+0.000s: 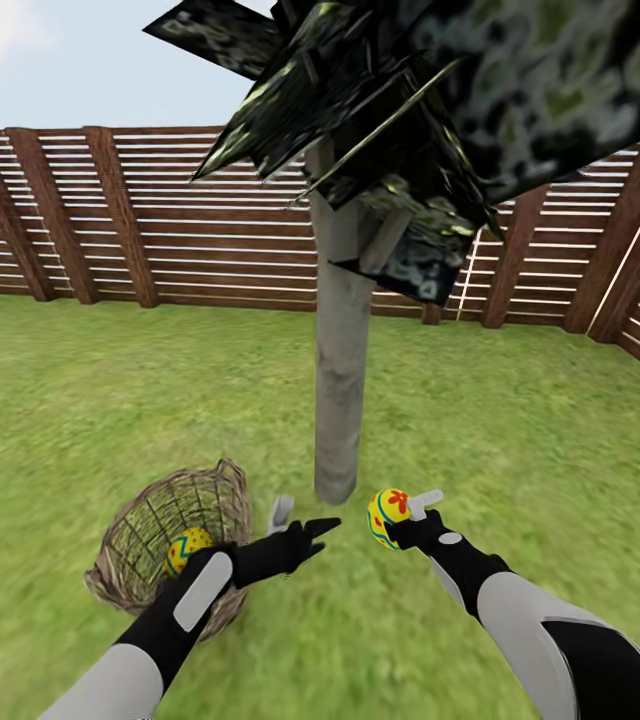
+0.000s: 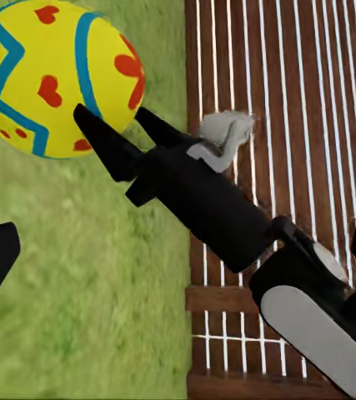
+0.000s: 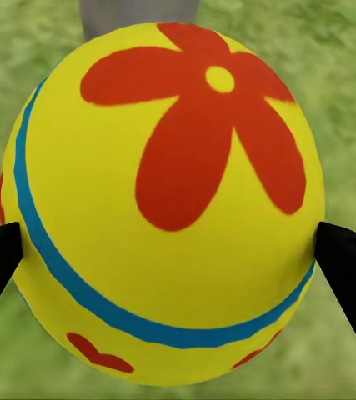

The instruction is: Take the three Easter eggs out of the wicker basket on the lawn in the garden, then place them on the lawn next to a single tree (choose any tree) so that all three eggs are next to the same tree and none are left in the basket.

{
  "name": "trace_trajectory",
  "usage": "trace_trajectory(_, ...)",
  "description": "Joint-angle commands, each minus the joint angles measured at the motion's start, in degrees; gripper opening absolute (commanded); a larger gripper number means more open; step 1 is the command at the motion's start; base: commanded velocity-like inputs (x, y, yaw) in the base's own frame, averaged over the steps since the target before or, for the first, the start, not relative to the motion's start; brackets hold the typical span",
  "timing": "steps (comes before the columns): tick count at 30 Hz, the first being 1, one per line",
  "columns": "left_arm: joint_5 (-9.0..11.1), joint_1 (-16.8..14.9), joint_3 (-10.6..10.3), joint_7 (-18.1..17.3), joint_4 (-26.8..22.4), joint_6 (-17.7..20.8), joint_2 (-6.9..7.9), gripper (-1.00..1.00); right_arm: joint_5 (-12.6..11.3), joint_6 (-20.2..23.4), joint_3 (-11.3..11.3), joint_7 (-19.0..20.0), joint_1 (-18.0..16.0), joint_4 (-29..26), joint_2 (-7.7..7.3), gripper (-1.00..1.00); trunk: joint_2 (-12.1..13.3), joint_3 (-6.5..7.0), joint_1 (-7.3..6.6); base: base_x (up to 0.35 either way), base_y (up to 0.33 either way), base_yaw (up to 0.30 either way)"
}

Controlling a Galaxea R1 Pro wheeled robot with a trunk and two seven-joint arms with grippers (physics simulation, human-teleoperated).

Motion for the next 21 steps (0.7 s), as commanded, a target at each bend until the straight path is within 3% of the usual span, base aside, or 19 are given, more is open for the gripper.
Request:
trace_trajectory(1,0.3,0.0,-0.2,-0.4,-1.8,0.5,-0.01,1.00,0.4,-0.2,-0.5,0.2,0.0,0.0,-0.04,-1.00,-0.4,-0.23,0.22,0.000,0.000,0.000)
trace_trajectory(4,0.4,0.0,-0.3,-0.7,-5.5,0.7,0.37,1.00,0.4,-0.1,-0.5,0.2,0.0,0.0,-0.12,-1.00,-1.6,-0.77,0.87,0.000,0.000,0.000)
trace_trajectory(13,0.7,-0.1,0.1,-0.7,-6.6,0.8,1.30,1.00,0.2,-0.2,-0.5,0.2,0.0,-0.1,-0.18,-1.00,-5.2,-2.39,2.85,0.000,0.000,0.000)
trace_trajectory(17,4.1,-0.1,0.2,-0.3,-9.7,0.8,0.86,1.00,0.0,-0.2,-0.6,0.2,0.0,-0.2,-0.18,-1.00,-6.9,-3.11,3.73,0.000,0.000,0.000)
trace_trajectory(19,4.7,-0.1,0.1,-0.3,-10.2,0.8,1.10,1.00,-0.1,-1.0,-0.6,0.2,0.0,0.0,0.10,-1.00,-7.7,-3.46,4.17,0.000,0.000,0.000)
trace_trajectory(21,4.8,-0.2,0.0,-0.2,-10.3,0.8,1.06,1.00,-0.4,-5.1,-0.6,0.1,0.0,0.7,0.20,-1.00,-8.5,-3.82,4.61,0.000,0.000,0.000)
